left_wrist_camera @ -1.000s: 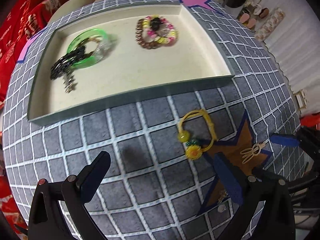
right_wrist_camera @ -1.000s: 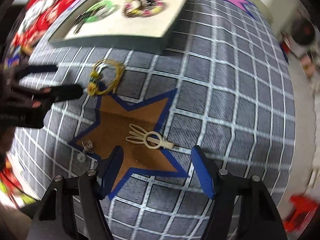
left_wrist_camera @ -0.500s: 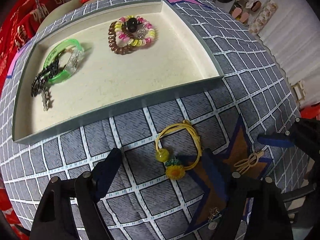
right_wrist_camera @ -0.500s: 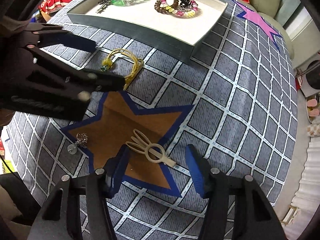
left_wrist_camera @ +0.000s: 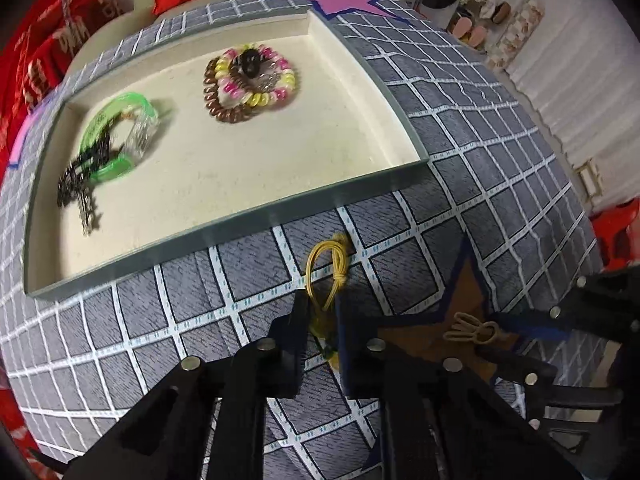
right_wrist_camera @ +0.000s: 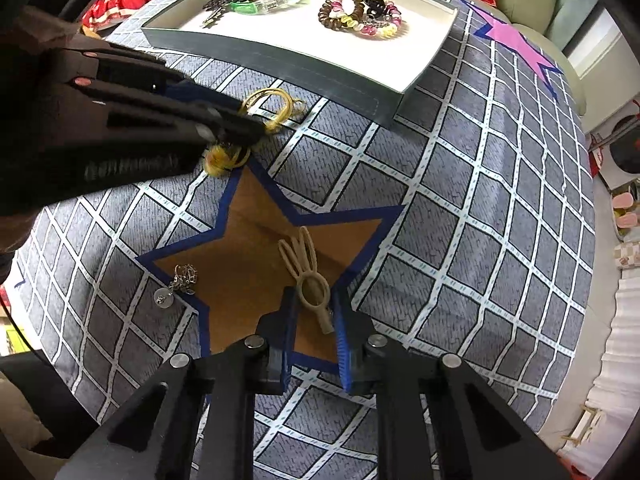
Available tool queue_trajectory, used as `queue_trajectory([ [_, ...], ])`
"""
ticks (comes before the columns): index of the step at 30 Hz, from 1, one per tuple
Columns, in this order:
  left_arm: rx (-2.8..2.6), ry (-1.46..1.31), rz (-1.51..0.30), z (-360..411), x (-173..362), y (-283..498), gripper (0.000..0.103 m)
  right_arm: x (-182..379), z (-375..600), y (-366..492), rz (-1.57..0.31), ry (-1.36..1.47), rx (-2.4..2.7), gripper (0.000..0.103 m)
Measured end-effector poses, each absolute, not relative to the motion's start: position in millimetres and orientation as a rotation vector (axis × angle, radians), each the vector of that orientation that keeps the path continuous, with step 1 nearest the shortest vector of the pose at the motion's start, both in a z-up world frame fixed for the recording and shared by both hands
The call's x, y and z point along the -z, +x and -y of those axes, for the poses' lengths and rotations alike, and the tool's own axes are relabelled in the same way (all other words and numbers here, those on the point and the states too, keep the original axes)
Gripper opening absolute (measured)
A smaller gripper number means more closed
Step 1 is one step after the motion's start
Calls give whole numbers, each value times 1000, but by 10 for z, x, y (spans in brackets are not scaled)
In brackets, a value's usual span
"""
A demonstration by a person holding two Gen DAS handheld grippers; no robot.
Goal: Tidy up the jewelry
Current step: 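Close left gripper on the yellow cord while right gripper closes on the bunny clip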
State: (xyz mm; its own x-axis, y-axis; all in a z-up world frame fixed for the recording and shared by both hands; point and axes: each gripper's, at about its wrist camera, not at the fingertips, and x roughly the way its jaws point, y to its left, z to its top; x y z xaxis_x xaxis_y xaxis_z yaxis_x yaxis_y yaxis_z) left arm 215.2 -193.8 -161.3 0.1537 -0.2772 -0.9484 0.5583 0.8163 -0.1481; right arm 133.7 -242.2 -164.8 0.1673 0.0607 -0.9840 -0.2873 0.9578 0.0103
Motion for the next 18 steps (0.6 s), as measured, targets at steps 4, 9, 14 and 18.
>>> queue_trajectory([
  [4,600,199,-1302,1805,1607,2167,20,1601,2433,1256,-1385,-126,-212,9],
  [9,586,150,-1311,1622,1588,2167,20,1549,2555,1188,-1393,34,-157,9],
  [14,578,131,-1307,1511,1548,2093,20,1496,2712,1135,-1387,169,-125,9],
  [18,574,117,-1296,1432,1466,2029,20,1448,2803,1099,-1380,223,-114,9],
])
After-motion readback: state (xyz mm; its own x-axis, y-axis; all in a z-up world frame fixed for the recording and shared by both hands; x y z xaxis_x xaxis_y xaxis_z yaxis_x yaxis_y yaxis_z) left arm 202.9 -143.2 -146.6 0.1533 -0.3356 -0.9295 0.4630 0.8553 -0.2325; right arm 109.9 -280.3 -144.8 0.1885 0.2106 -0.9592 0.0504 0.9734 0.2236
